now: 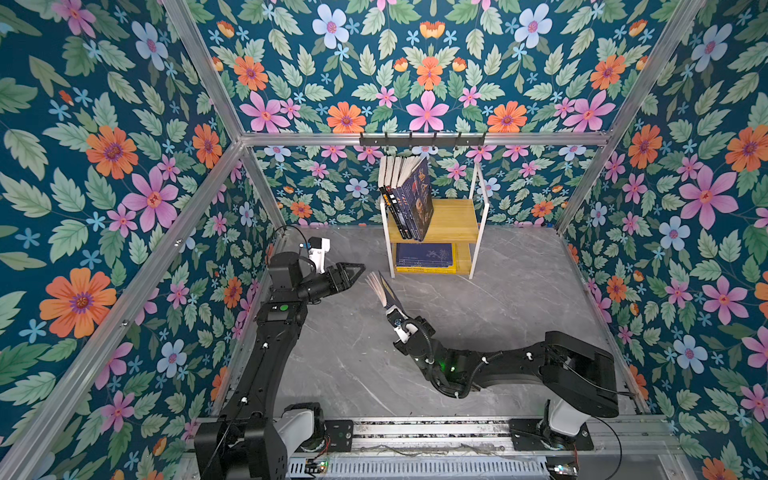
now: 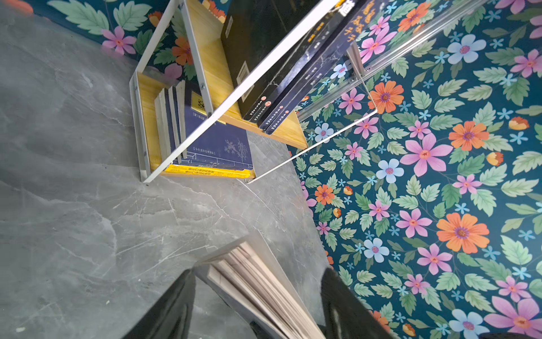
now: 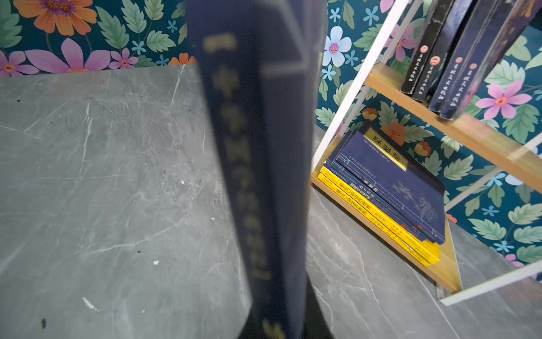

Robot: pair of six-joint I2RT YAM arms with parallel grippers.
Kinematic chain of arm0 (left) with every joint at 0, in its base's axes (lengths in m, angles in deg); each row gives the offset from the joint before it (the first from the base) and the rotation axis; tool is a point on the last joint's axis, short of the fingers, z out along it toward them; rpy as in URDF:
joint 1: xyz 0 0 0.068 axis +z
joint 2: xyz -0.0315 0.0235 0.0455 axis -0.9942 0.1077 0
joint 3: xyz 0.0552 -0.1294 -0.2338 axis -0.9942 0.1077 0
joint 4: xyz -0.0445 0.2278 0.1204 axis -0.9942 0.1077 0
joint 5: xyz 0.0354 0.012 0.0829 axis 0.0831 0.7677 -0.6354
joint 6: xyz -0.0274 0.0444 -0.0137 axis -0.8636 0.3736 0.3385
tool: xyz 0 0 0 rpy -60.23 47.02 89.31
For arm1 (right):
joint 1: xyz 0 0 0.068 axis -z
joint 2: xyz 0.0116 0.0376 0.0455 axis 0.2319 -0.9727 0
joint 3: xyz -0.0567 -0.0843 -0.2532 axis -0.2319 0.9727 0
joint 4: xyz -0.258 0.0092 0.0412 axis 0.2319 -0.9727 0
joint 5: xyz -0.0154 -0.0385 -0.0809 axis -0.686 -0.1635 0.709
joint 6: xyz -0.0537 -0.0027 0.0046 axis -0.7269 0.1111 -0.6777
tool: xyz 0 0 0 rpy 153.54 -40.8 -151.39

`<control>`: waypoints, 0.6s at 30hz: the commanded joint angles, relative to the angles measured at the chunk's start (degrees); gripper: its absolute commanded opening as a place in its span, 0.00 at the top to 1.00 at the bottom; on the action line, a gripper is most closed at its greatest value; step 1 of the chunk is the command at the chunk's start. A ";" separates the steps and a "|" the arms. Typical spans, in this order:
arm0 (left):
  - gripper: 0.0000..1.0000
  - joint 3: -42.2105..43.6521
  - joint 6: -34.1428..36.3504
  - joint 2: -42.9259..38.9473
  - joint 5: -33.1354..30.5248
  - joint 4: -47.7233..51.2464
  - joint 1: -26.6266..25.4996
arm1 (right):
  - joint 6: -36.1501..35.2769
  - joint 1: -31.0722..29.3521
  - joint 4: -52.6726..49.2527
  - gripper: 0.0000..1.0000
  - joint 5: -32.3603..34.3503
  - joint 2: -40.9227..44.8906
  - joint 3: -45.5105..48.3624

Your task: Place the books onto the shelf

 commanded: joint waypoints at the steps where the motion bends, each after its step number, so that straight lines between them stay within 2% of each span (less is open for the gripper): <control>1: 0.24 -0.30 3.97 -0.31 2.14 0.75 0.01 | 3.12 -0.11 5.87 1.00 1.77 3.57 2.91; 5: 0.11 -3.18 9.32 -0.58 3.42 6.25 0.16 | 2.57 0.23 7.68 1.00 3.24 6.82 4.74; 7: 0.00 -3.33 11.74 -0.84 2.03 7.68 0.11 | 1.94 0.91 7.15 1.00 2.41 8.46 4.58; 11: 0.00 -3.97 17.39 -1.57 -4.65 12.27 0.12 | 1.65 3.14 6.84 1.00 1.82 11.80 3.76; 14: 0.00 -4.45 23.23 -2.42 -12.06 16.07 -0.03 | 1.38 5.73 4.14 1.00 -2.31 15.01 1.84; 18: 0.00 -6.20 24.75 -3.03 -20.94 18.70 -0.16 | 2.85 11.38 2.51 1.00 -7.12 18.28 -0.84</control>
